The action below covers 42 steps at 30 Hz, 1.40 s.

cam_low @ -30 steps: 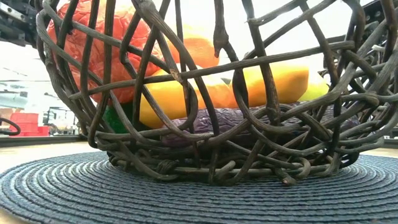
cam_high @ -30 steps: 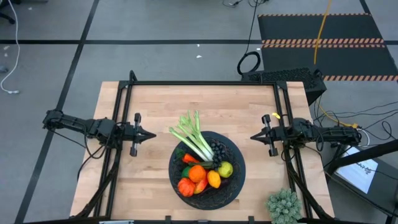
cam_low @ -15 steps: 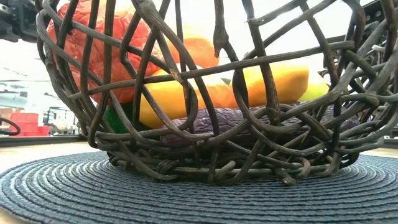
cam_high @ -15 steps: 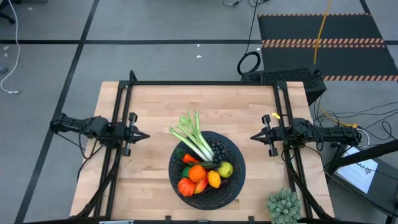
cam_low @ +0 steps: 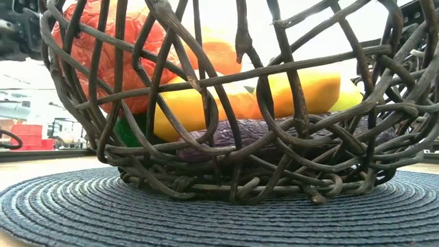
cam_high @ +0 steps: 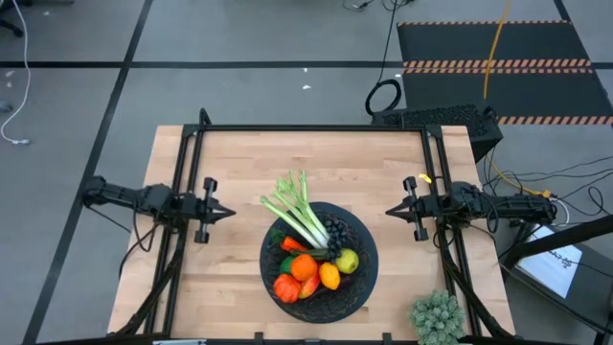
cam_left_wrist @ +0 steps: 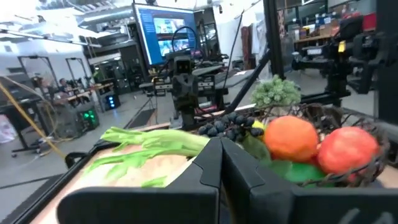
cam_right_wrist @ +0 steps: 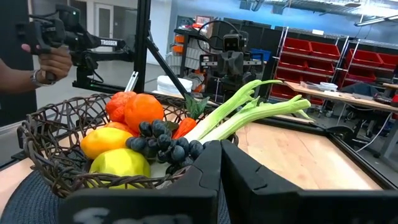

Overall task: Build produce basket
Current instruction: Return to Home Position

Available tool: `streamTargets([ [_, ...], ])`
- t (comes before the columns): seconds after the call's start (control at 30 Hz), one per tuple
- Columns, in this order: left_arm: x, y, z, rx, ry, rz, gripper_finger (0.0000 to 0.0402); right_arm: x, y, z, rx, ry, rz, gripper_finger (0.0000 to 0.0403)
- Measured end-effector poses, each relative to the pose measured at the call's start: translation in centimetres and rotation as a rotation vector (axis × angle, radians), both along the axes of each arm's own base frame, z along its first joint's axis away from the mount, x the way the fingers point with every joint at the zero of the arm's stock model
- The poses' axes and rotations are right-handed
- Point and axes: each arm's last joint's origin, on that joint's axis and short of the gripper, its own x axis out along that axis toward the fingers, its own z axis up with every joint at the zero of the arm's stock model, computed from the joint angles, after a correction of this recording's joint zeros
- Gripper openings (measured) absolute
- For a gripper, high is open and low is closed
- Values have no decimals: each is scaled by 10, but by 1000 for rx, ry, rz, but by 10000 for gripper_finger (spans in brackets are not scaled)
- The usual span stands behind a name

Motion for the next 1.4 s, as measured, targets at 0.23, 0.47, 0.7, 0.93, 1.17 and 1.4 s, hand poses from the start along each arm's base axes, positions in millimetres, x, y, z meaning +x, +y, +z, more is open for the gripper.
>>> streamTargets([
  [0.23, 2, 6, -5, 13, 11, 66, 5, 0, 0, 0, 0, -2, 0, 4],
  [0.47, 4, 13, -11, -3, 74, 144, 6, 0, 0, 0, 0, -3, 0, 4],
  [0.7, 4, 19, -13, 12, 94, 213, 7, 0, 0, 0, 0, -3, 0, 4],
  [0.93, 4, 21, -13, -3, 96, 232, 18, 0, 0, 0, 0, -3, 0, 4],
  [1.17, 4, 21, -12, -6, 81, 235, 19, 0, 0, 0, 0, -3, 0, 4],
  [1.4, 4, 21, -11, -8, 70, 237, 19, 0, 0, 0, 0, -3, 0, 4],
])
